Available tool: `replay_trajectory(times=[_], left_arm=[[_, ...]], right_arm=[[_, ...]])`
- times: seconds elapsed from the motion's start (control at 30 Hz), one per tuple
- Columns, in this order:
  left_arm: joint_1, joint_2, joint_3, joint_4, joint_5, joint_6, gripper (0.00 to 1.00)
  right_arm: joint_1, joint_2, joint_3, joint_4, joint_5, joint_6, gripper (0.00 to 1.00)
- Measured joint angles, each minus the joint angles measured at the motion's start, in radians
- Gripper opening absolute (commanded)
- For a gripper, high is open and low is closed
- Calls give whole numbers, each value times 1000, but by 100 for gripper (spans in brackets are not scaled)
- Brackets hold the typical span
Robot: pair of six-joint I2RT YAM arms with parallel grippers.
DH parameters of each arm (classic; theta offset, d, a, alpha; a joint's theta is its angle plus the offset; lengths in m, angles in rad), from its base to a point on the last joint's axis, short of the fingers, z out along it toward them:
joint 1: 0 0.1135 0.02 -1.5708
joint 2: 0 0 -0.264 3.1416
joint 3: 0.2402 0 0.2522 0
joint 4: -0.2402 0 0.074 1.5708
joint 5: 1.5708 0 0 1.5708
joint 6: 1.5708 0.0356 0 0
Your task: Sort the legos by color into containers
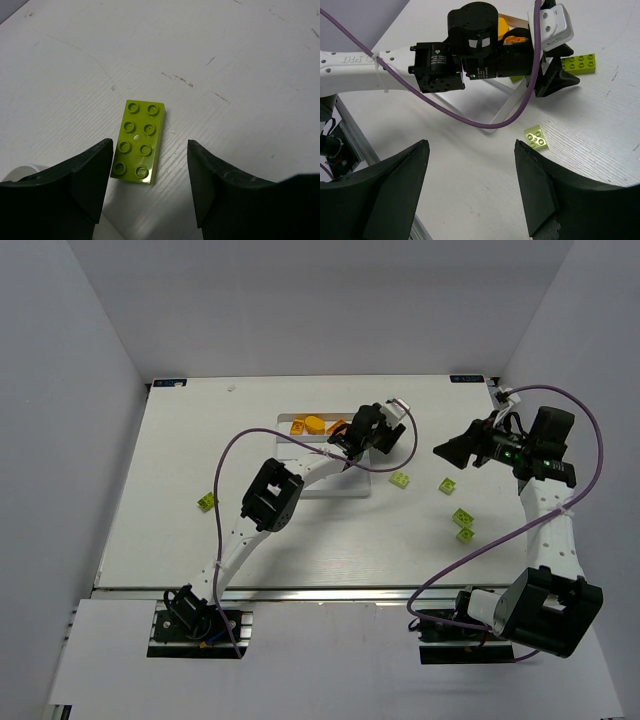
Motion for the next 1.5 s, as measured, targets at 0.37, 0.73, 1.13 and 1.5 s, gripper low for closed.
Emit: replay_trajectory(times=[0.37, 0.73, 1.13, 1.5], left_arm=[[0, 1, 0, -7, -4, 5, 37], [-1, -5, -6, -7, 20, 10, 20], [-14, -208, -194, -15, 100, -31, 16], [0, -570, -552, 26, 124, -43, 15]], right_arm=[[-35, -13, -17, 21, -37, 17, 74], [-67, -13, -22, 27, -71, 20, 73], [-75, -13, -32, 27, -90, 19, 73], [-76, -13, -32, 23, -93, 4, 73]])
